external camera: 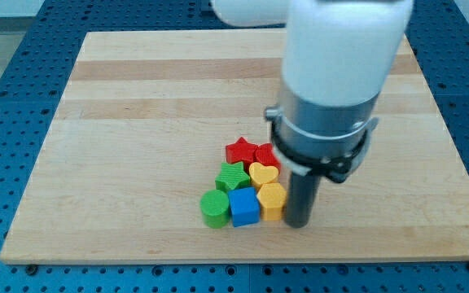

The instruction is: Separate the red circle and yellow heart from the hgroup of blocks

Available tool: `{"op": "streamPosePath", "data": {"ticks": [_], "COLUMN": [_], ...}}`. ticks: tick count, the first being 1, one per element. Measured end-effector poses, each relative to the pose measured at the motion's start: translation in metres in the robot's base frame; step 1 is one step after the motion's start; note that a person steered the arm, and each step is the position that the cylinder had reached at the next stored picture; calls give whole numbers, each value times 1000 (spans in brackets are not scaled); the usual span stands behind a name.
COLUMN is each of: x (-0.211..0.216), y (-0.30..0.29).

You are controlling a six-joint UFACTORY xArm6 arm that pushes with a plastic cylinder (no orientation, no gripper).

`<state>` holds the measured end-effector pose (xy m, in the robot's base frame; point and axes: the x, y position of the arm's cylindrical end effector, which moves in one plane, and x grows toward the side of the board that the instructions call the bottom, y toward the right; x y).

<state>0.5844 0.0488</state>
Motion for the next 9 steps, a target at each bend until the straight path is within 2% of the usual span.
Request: {"op": "streamPosePath", "data": {"ticks": [1, 2, 3, 4, 5, 7, 9], "x": [1, 1, -14, -53, -74, -95, -134], "y": [-31, -39, -48, -49, -45, -2, 0]}}
